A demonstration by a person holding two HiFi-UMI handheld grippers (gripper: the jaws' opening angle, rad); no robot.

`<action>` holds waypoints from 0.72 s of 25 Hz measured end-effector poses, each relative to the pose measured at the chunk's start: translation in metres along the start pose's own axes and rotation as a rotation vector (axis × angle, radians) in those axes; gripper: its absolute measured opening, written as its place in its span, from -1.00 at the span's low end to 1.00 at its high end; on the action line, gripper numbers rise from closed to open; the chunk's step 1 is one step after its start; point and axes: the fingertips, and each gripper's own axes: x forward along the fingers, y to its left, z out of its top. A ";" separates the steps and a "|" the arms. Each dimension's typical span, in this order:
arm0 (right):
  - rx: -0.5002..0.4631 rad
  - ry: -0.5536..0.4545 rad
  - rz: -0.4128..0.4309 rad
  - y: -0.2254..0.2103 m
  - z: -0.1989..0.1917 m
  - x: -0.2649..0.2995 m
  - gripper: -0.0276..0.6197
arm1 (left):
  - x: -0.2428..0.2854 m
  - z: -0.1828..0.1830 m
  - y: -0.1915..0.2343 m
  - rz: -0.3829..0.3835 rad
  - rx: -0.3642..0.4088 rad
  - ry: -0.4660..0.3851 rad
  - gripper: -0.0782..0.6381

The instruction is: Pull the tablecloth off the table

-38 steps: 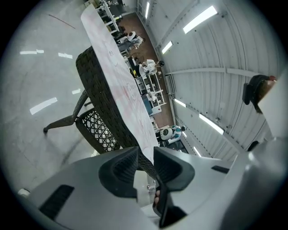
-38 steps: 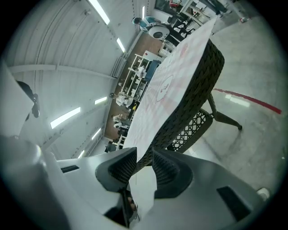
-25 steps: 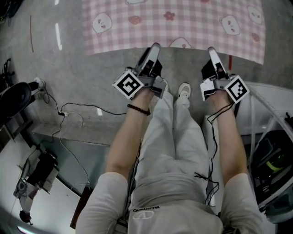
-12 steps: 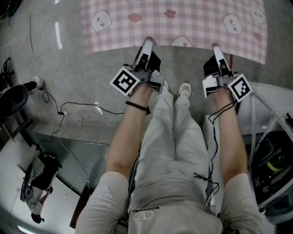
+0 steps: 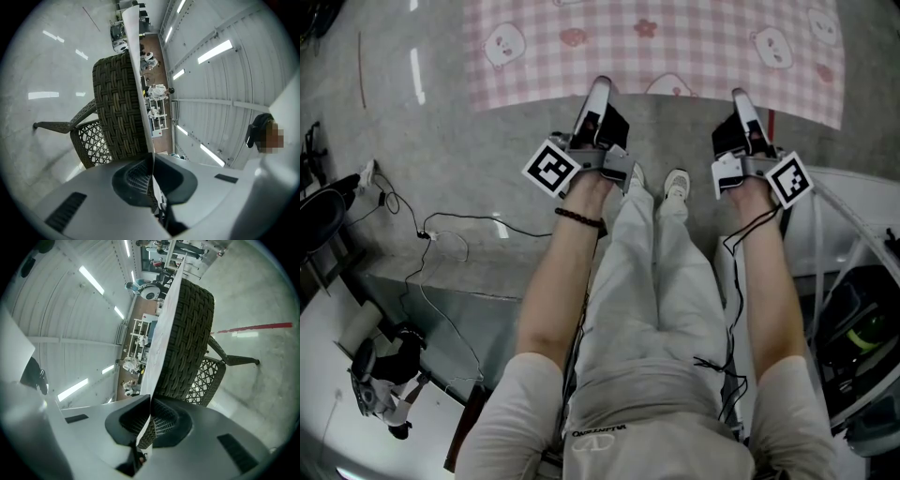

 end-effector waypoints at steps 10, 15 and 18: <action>0.021 -0.004 -0.006 -0.003 -0.001 0.000 -0.88 | 0.000 0.000 0.002 -0.007 0.001 0.007 -0.78; 0.022 0.000 -0.007 -0.005 -0.001 0.000 -0.88 | -0.001 -0.001 0.003 -0.003 0.006 0.010 -0.77; 0.022 0.007 -0.008 -0.006 -0.001 0.000 -0.88 | -0.001 -0.001 0.003 -0.004 0.014 0.013 -0.78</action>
